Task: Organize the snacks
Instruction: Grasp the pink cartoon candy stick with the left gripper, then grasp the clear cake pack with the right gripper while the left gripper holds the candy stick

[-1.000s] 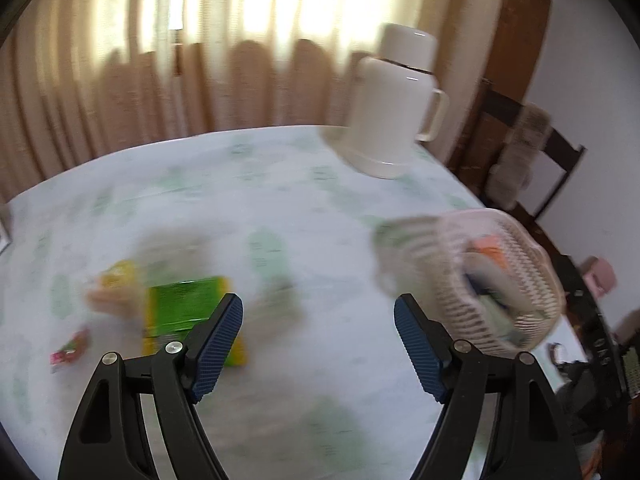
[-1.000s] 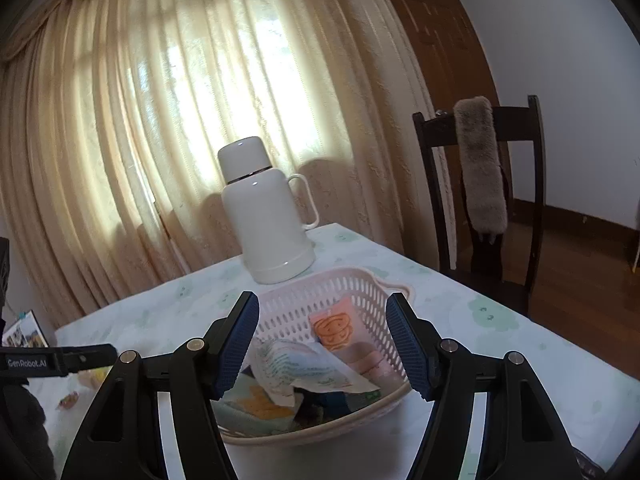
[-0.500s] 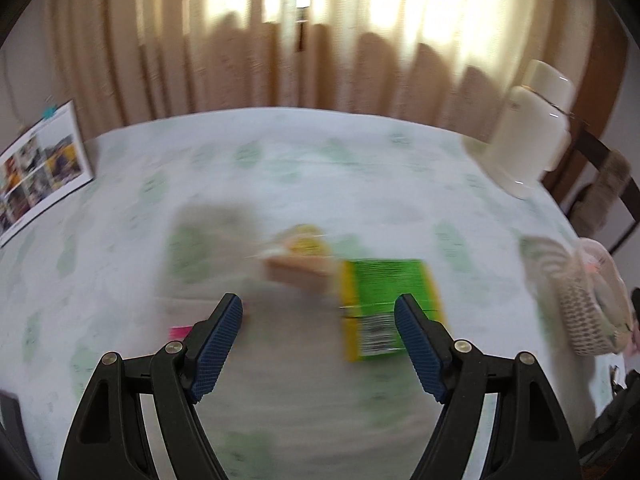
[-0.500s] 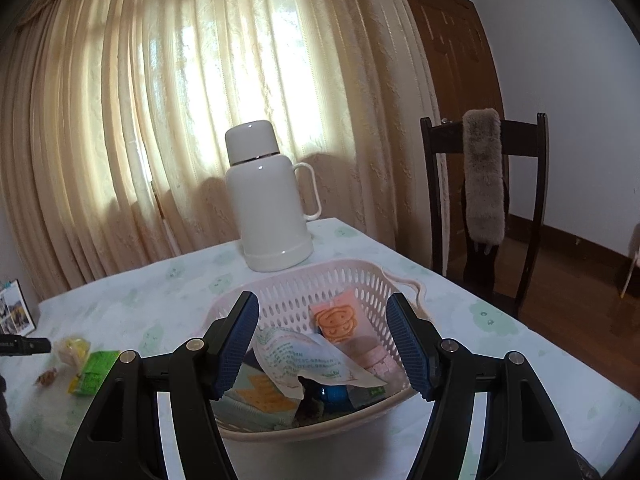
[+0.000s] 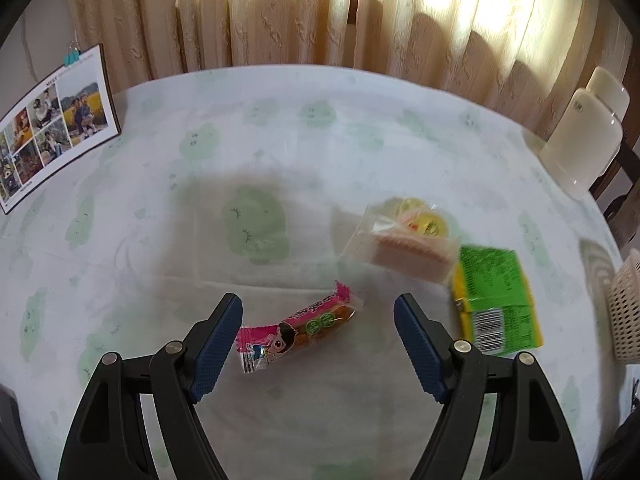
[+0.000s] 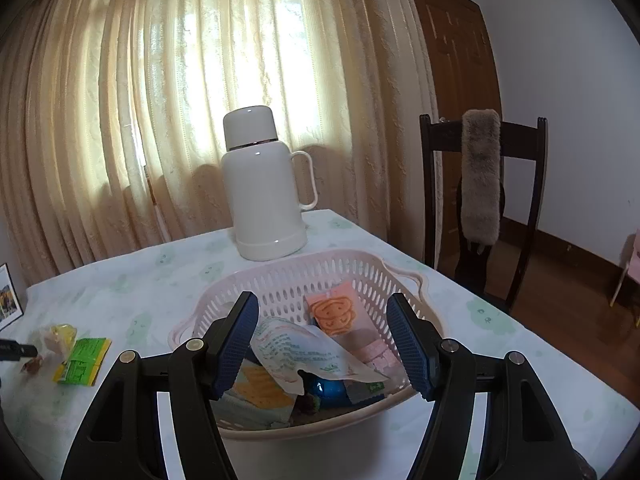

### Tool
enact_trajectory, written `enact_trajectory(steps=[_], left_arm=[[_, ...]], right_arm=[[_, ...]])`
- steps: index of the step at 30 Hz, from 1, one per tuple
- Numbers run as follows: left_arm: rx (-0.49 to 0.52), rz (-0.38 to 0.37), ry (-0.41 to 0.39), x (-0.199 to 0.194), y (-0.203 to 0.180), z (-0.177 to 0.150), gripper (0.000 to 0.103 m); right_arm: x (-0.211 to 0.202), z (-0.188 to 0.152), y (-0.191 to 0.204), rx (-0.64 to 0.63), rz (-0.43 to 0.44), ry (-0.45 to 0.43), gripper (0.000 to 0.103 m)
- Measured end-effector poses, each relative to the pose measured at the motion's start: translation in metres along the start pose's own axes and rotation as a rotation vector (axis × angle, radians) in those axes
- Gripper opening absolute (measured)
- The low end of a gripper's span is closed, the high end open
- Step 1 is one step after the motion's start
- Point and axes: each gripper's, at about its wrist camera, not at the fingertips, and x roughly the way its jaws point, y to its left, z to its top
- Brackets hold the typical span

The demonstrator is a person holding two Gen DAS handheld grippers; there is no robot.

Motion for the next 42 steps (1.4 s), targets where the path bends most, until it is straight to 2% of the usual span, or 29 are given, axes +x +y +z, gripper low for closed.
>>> enact_trajectory(steps=[1,2,3,4,7,17,22,24,26,29,37,42], left_arm=[[0.008,0.008,0.008,0.004,-0.001,-0.002,0.070],[0.015,0.010,0.014,0.007,-0.001,-0.002,0.060],[0.026,0.021,0.022,0.010,-0.003,-0.004,0.055],[0.042,0.035,0.004,0.009,-0.005,-0.005,0.050],[0.059,0.015,-0.002,0.007,-0.007,-0.006,0.031],[0.049,-0.035,-0.077,-0.023,-0.010,-0.005,0.030],[0.037,-0.082,-0.125,-0.048,-0.007,-0.004,0.030],[0.029,-0.095,-0.136,-0.054,-0.006,-0.003,0.030],[0.021,-0.103,-0.146,-0.060,-0.005,-0.003,0.030],[0.013,-0.110,-0.166,-0.068,-0.002,-0.003,0.030],[-0.036,-0.125,-0.189,-0.082,0.014,-0.001,0.030],[-0.062,-0.131,-0.199,-0.089,0.023,0.000,0.030]], right_arm=[[0.001,0.001,-0.001,0.003,-0.001,0.002,0.067],[0.001,0.000,-0.001,0.006,-0.002,0.004,0.067],[0.002,0.001,-0.002,0.009,-0.002,0.005,0.067],[0.002,0.001,-0.002,0.011,-0.003,0.006,0.067],[0.002,0.000,-0.002,0.011,-0.004,0.007,0.067],[-0.002,-0.001,0.001,-0.004,-0.043,-0.020,0.067],[-0.012,-0.002,0.019,-0.089,-0.101,-0.071,0.067],[-0.018,-0.002,0.033,-0.130,-0.093,-0.088,0.068],[-0.023,0.001,0.050,-0.151,-0.047,-0.092,0.068],[-0.023,0.004,0.080,-0.186,0.066,-0.059,0.068],[0.015,-0.002,0.178,-0.284,0.437,0.211,0.068],[0.038,-0.015,0.243,-0.405,0.579,0.306,0.068]])
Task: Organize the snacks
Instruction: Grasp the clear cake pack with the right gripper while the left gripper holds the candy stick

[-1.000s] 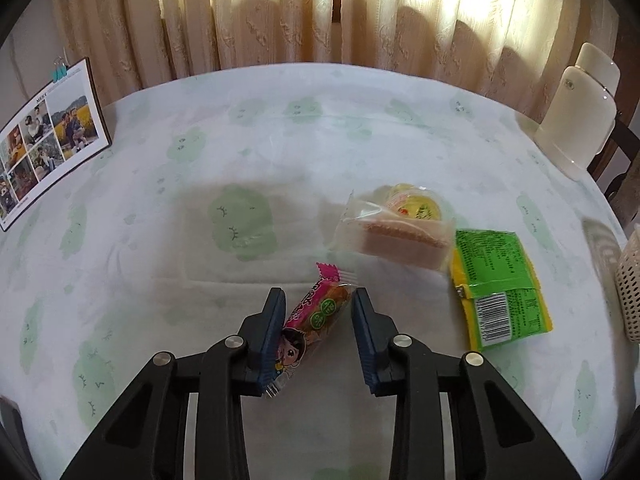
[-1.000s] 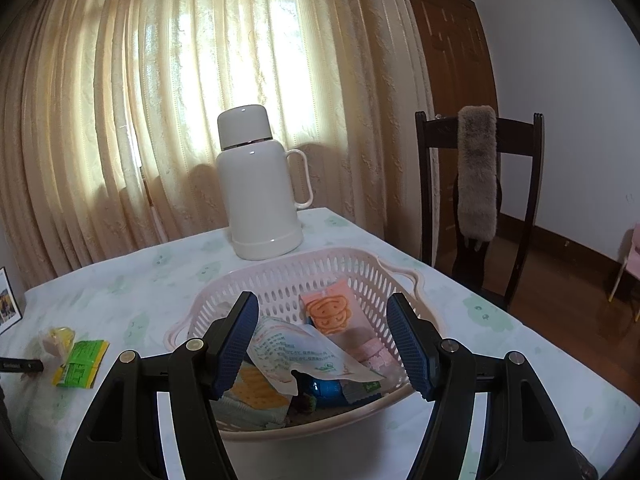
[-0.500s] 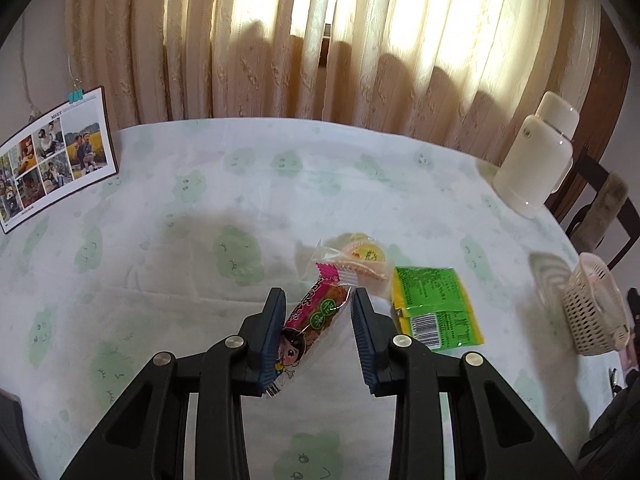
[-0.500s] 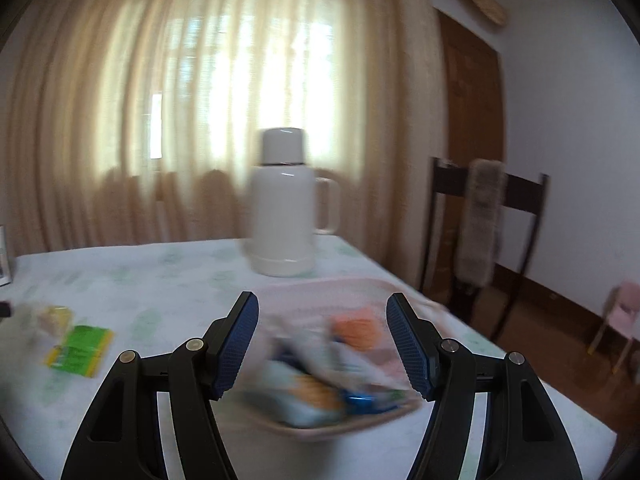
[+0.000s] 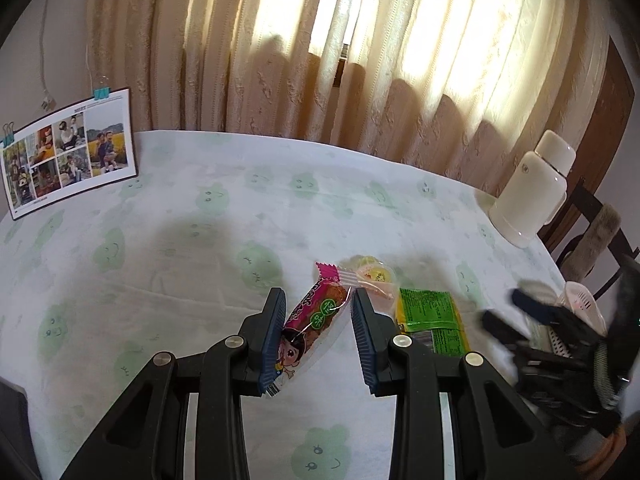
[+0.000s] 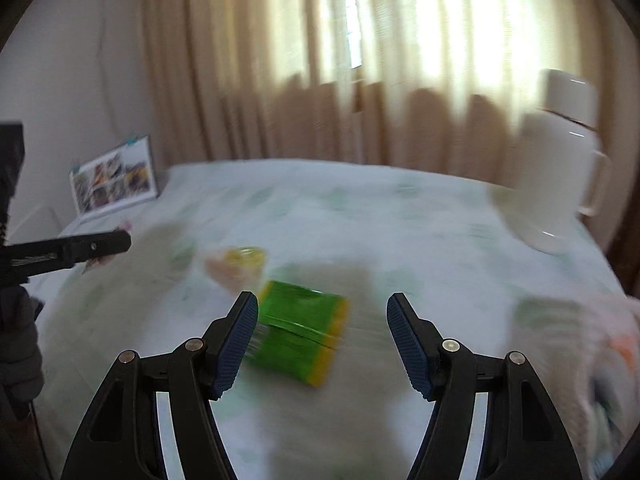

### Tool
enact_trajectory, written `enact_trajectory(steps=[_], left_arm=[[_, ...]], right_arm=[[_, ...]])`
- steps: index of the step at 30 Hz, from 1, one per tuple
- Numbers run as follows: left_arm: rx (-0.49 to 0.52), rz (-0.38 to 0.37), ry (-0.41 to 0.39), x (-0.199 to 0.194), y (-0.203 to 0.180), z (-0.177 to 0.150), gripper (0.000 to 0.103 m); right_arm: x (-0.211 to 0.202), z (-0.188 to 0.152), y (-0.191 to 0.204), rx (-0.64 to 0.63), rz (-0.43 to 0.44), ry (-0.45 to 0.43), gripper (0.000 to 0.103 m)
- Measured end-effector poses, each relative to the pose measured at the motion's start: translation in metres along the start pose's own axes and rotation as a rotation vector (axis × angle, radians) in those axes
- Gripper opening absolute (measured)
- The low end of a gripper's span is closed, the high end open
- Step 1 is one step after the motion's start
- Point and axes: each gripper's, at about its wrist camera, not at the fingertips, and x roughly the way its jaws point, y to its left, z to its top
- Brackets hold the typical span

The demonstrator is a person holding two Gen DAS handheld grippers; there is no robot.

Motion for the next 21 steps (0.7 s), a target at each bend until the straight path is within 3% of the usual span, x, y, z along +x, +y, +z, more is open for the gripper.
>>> enact_trajectory(steps=[5,11,14,21], left_arm=[[-0.040,-0.009,-0.012,-0.007,0.012,0.004,0.030],[-0.072,-0.020,-0.007,-0.010,0.020,0.006,0.030],[-0.081,-0.022,-0.008,-0.012,0.023,0.006,0.030],[-0.097,-0.022,-0.011,-0.015,0.026,0.007,0.030]], right_arm=[[0.055,0.014,0.020,-0.007,0.094,0.093,0.068],[0.096,0.022,0.044,-0.038,0.127,0.143,0.068],[0.102,0.017,0.057,-0.046,0.172,0.177,0.068],[0.083,-0.003,0.083,-0.061,0.374,0.243,0.068]])
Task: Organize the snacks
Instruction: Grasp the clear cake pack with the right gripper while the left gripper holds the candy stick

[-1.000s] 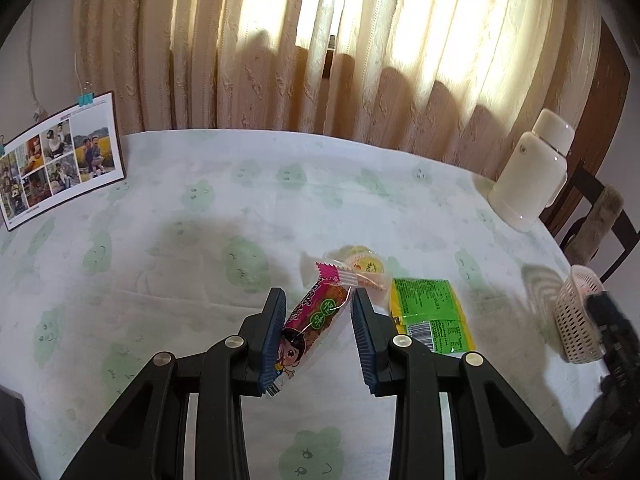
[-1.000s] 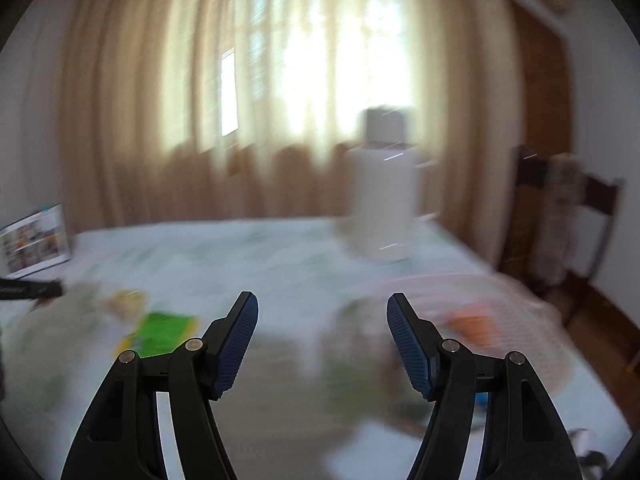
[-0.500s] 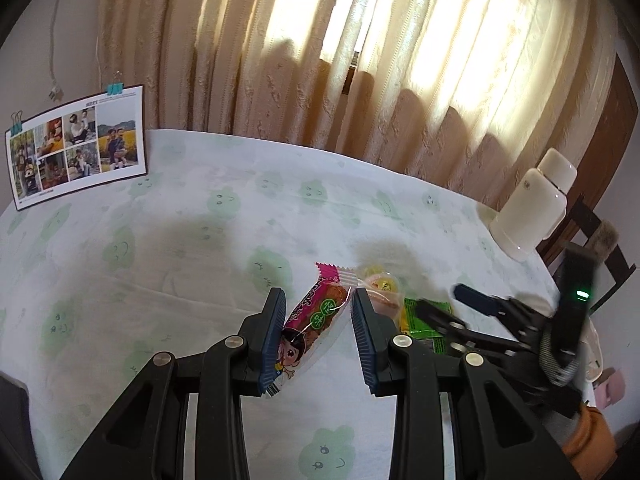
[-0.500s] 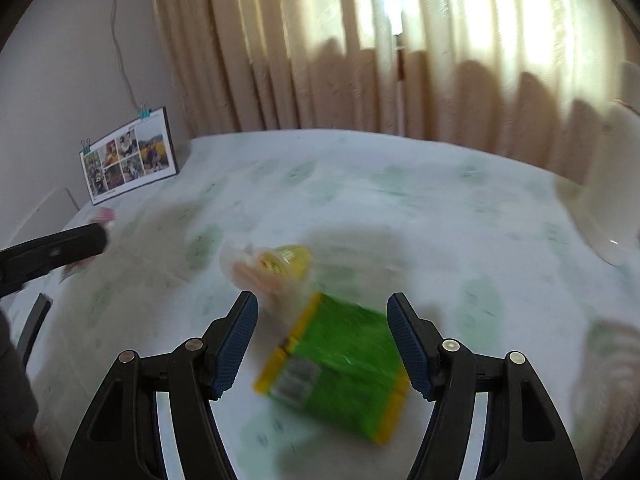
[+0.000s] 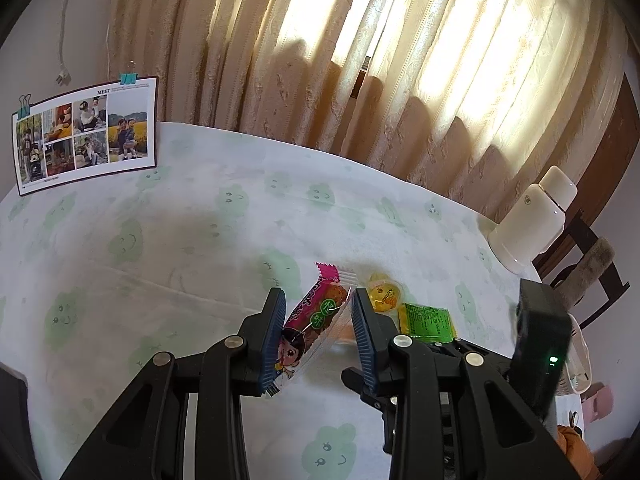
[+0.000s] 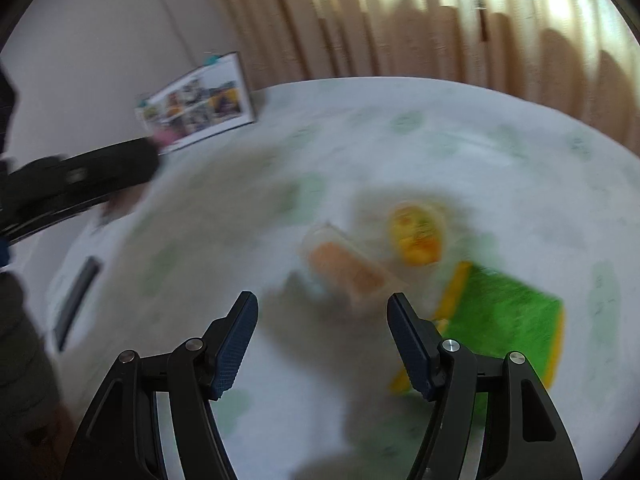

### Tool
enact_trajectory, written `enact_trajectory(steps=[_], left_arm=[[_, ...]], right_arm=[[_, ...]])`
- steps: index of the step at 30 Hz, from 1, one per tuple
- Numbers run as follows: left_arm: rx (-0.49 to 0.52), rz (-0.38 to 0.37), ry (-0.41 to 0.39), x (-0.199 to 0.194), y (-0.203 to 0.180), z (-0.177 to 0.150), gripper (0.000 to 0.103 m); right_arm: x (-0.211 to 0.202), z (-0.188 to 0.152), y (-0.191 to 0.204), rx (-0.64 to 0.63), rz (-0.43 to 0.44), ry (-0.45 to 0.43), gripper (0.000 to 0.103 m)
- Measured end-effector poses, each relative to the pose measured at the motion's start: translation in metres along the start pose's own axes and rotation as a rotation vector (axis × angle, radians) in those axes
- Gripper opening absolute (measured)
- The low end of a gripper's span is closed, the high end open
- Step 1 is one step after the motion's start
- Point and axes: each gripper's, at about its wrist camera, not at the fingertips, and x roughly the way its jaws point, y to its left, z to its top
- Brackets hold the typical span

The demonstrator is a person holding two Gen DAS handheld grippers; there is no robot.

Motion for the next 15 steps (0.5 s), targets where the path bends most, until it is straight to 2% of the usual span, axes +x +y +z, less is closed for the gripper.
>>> enact_trajectory(steps=[2,5,10,15], left_arm=[[0.000,-0.001,0.000,0.000,0.000,0.000,0.030],[-0.005,-0.001,-0.001,-0.002,0.002,0.001,0.030],[-0.003,-0.002,0.000,-0.001,0.002,0.001,0.030],[-0.012,0.004,0.001,-0.003,0.006,0.002,0.031]], right_arm=[[-0.003,0.001,0.003,-0.009,0.003,-0.012,0.068],[-0.001,0.006,0.007,-0.046,-0.068,-0.039,0.068],[0.015,0.018,0.014,-0.114,-0.116,-0.034,0.068],[0.035,0.029,0.012,-0.127,-0.064,0.031,0.068]])
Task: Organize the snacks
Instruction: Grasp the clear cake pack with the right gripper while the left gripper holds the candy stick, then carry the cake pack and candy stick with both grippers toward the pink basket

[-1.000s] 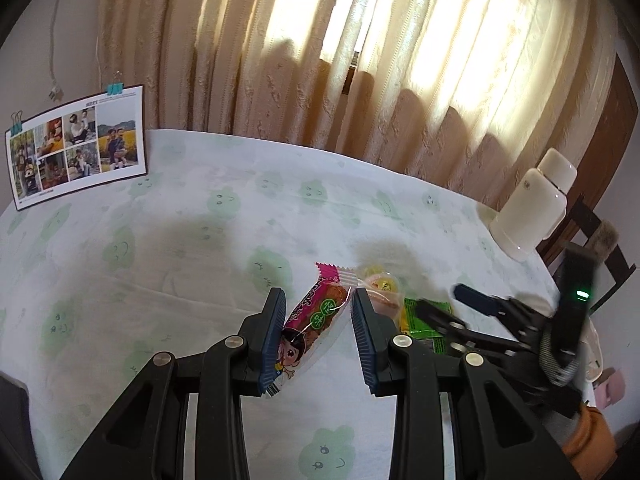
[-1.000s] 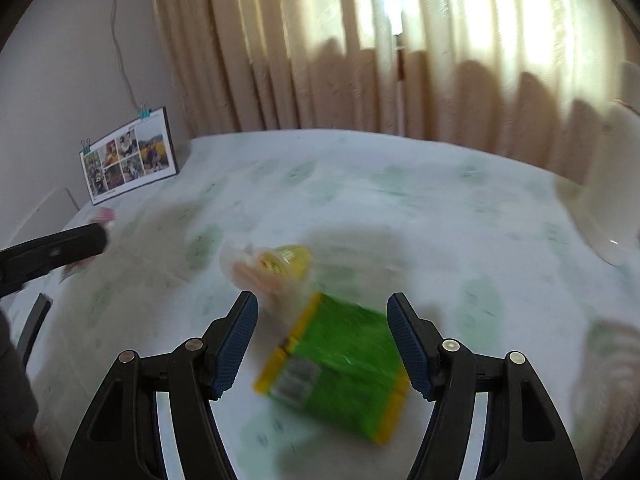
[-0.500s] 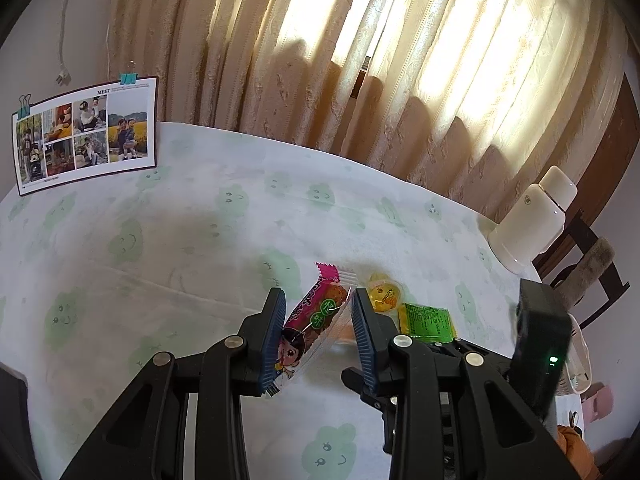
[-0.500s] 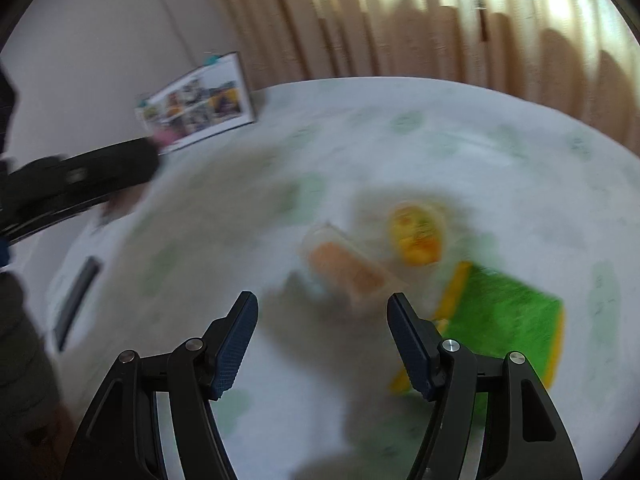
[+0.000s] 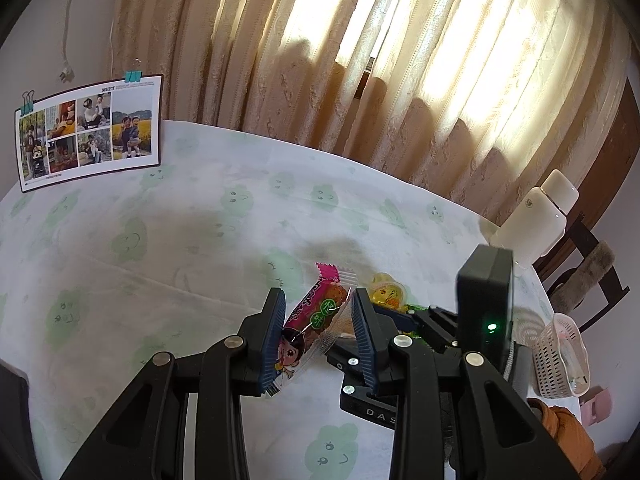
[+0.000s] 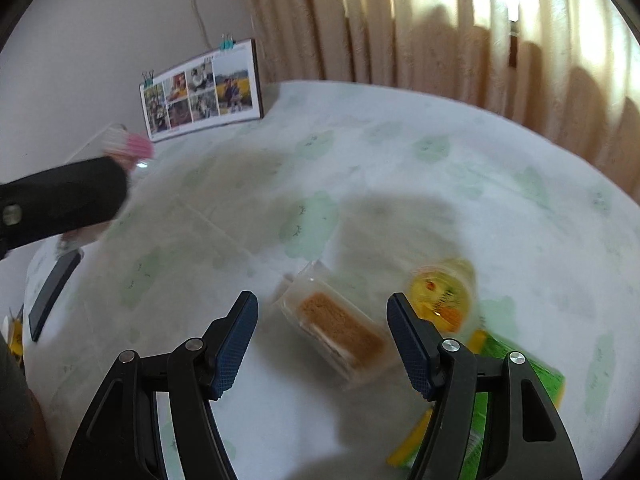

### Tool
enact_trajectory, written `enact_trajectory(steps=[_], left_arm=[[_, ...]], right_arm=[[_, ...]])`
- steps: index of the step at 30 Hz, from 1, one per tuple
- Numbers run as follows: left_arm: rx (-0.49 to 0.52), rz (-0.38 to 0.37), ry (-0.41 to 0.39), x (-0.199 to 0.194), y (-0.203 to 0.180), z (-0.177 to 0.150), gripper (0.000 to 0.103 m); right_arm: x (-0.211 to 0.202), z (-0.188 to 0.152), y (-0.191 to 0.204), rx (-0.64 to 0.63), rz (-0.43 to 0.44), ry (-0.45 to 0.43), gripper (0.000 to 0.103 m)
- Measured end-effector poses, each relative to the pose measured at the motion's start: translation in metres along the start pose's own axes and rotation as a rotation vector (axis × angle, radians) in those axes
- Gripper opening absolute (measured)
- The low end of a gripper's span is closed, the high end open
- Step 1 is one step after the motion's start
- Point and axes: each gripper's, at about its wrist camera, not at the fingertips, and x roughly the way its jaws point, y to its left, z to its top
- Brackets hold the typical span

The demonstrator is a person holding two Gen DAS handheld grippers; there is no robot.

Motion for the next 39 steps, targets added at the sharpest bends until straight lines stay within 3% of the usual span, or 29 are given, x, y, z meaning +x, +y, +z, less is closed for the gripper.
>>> enact_trajectory(steps=[5,7,13,19,27,39], left_arm=[[-0.015,0.008,0.004,0.000,0.000,0.000,0.031],[-0.012,0.011,0.010,0.002,-0.002,-0.002,0.031],[-0.009,0.013,0.014,0.004,-0.004,-0.002,0.031],[-0.010,0.008,0.010,0.004,-0.006,-0.003,0.031],[0.011,-0.005,0.017,0.005,-0.011,-0.006,0.031],[0.054,-0.036,0.023,0.005,-0.026,-0.013,0.031]], right_arm=[[0.002,-0.013,0.002,0.012,0.026,0.044,0.067],[-0.001,-0.017,0.008,-0.006,0.016,0.054,0.062],[0.006,-0.012,0.014,-0.007,-0.090,0.044,0.031],[0.000,-0.015,0.015,0.033,-0.146,0.027,0.029],[-0.060,-0.026,0.008,0.115,-0.163,-0.106,0.029],[-0.124,-0.055,-0.018,0.231,-0.253,-0.198,0.029]])
